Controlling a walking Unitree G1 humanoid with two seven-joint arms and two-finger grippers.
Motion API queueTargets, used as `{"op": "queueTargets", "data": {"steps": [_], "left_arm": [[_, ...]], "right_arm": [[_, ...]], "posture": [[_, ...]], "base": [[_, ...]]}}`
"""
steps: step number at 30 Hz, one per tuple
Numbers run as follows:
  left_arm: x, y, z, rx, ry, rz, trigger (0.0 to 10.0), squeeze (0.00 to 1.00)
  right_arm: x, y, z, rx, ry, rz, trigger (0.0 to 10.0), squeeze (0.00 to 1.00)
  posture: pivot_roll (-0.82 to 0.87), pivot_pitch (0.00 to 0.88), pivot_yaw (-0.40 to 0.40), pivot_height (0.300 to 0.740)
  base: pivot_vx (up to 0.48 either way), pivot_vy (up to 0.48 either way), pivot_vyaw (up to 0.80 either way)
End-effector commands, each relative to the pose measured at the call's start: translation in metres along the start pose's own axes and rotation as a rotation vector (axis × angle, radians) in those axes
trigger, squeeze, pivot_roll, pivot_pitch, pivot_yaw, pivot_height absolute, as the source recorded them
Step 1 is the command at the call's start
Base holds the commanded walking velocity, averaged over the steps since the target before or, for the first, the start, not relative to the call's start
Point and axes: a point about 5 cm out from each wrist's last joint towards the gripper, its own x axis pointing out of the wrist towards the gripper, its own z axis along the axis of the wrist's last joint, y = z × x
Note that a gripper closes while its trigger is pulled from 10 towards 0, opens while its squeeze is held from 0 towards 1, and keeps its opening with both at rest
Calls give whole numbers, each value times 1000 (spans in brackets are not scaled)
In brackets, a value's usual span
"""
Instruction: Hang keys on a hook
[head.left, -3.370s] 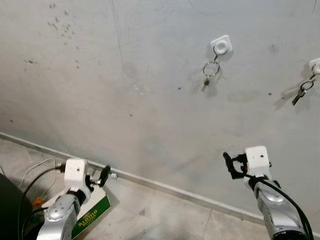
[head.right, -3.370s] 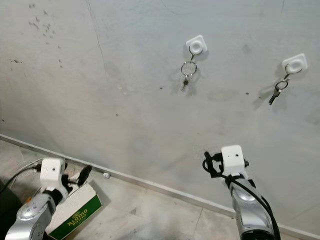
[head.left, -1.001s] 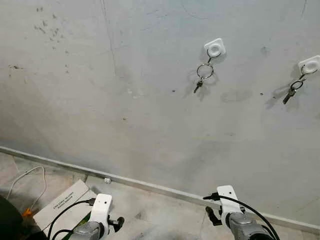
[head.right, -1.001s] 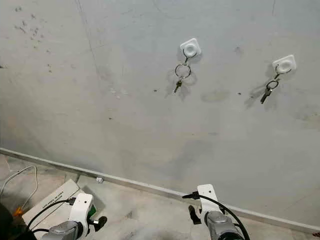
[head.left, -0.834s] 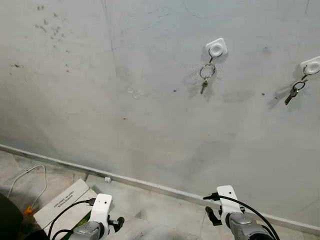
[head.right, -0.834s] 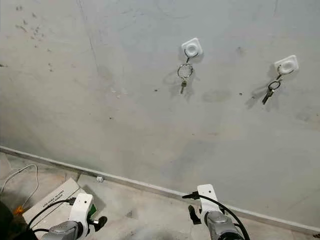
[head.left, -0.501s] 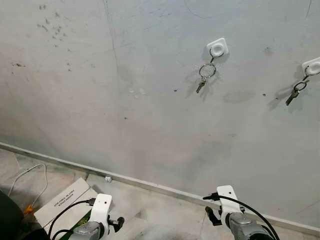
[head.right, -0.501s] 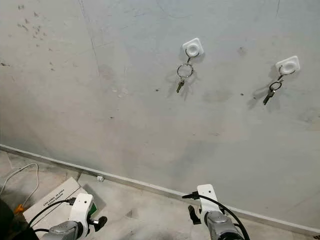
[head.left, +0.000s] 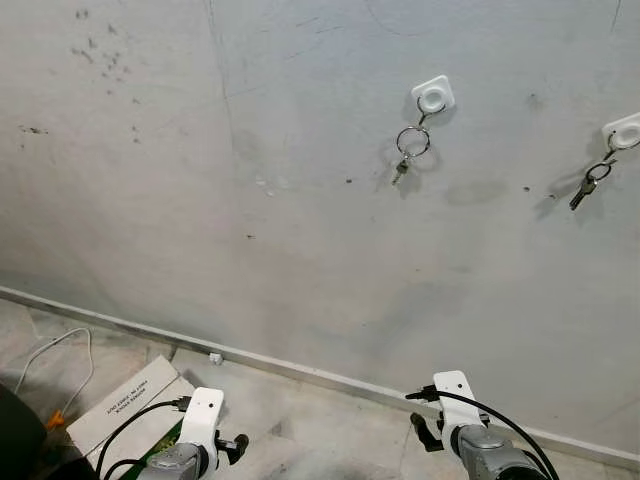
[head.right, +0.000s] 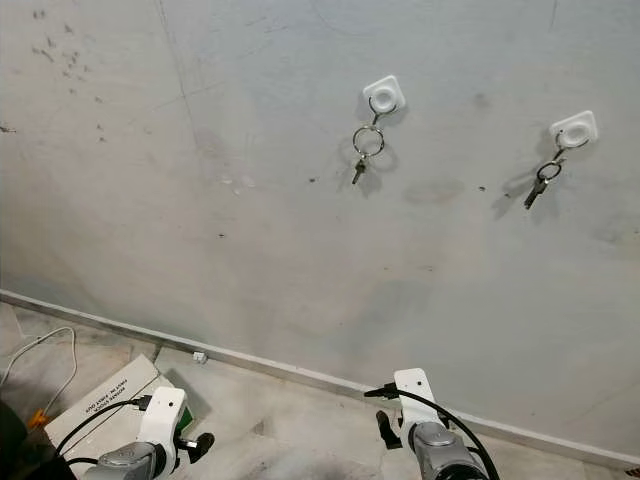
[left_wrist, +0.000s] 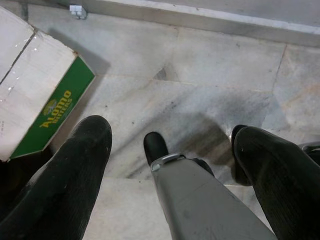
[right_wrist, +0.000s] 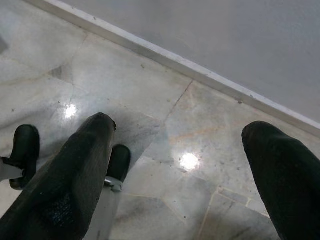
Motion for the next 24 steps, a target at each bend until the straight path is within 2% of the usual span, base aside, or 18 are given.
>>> {"op": "queueTargets", "data": {"steps": [1, 24], "left_arm": [[-1, 3, -2, -1, 15, 10, 10000, 0], [0, 2, -2, 13, 36, 0, 10000, 0]], "right_arm": [[0, -1, -4, -4, 16, 3, 10000, 0], [-1, -1, -6, -2, 22, 11, 10000, 0]], "posture": [[53, 55, -11, 740], [54, 53, -12, 740]], "base": [[0, 0, 0], [0, 0, 0]]}}
